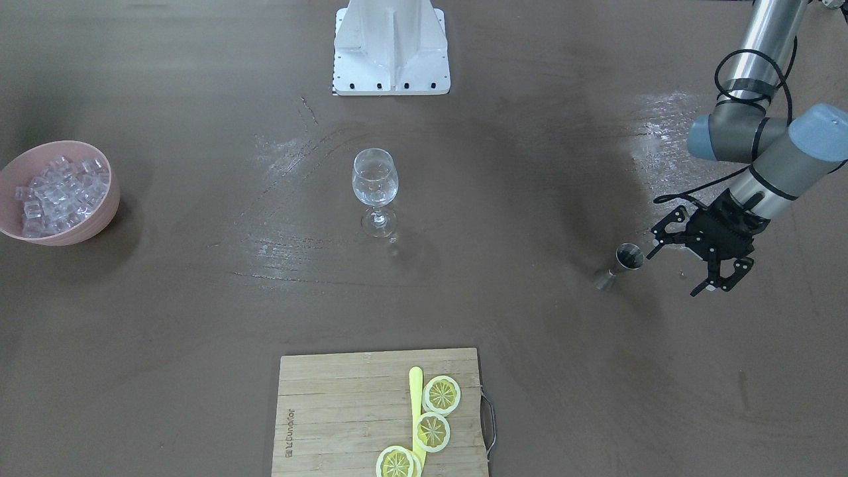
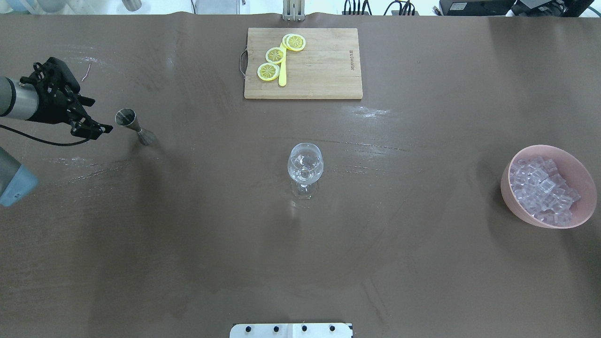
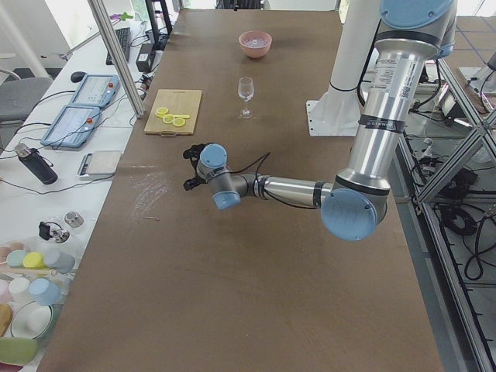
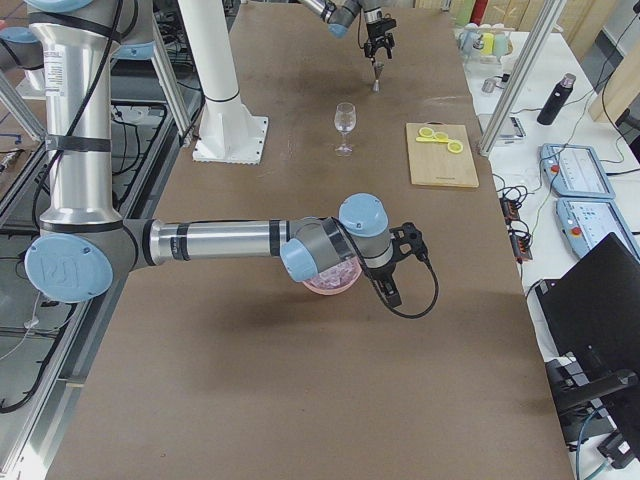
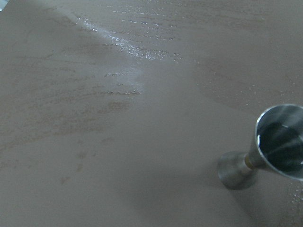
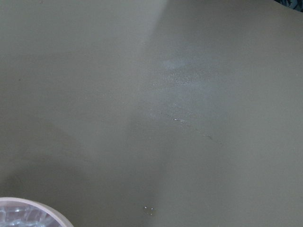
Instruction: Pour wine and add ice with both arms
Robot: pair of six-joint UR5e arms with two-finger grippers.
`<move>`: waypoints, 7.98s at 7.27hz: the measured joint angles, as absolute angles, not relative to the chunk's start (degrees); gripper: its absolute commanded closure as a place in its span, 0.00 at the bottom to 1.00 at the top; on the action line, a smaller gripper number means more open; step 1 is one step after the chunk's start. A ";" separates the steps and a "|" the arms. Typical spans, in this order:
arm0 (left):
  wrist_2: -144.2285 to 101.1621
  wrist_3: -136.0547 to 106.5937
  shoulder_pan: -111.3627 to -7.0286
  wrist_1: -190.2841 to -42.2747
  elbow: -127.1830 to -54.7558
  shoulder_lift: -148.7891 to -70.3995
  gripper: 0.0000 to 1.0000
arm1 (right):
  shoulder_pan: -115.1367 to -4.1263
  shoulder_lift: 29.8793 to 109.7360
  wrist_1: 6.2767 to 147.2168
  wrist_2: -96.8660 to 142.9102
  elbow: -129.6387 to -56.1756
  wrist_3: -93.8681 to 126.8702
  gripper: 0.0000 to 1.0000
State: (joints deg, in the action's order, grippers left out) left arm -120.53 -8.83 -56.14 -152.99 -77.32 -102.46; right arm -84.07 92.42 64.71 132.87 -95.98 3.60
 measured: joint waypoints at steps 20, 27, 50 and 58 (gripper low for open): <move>-103.48 -34.09 -44.54 -179.63 -71.07 -101.71 0.03 | -84.09 92.99 64.69 132.89 -95.98 7.38 0.00; -100.72 -36.58 -43.33 -181.67 -71.22 -101.36 0.22 | -84.11 92.99 64.69 132.89 -95.98 7.38 0.00; -100.72 -36.65 -44.07 -182.20 -71.03 -101.85 0.49 | -84.11 93.15 64.69 132.89 -95.98 7.29 0.00; -99.77 -37.94 -44.17 -182.16 -70.99 -101.92 0.52 | -84.11 93.25 64.68 132.89 -95.56 7.21 0.00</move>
State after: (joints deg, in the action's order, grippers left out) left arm -99.77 -37.94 -44.17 -182.16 -70.99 -101.92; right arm -84.11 93.25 64.68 132.89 -95.56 7.21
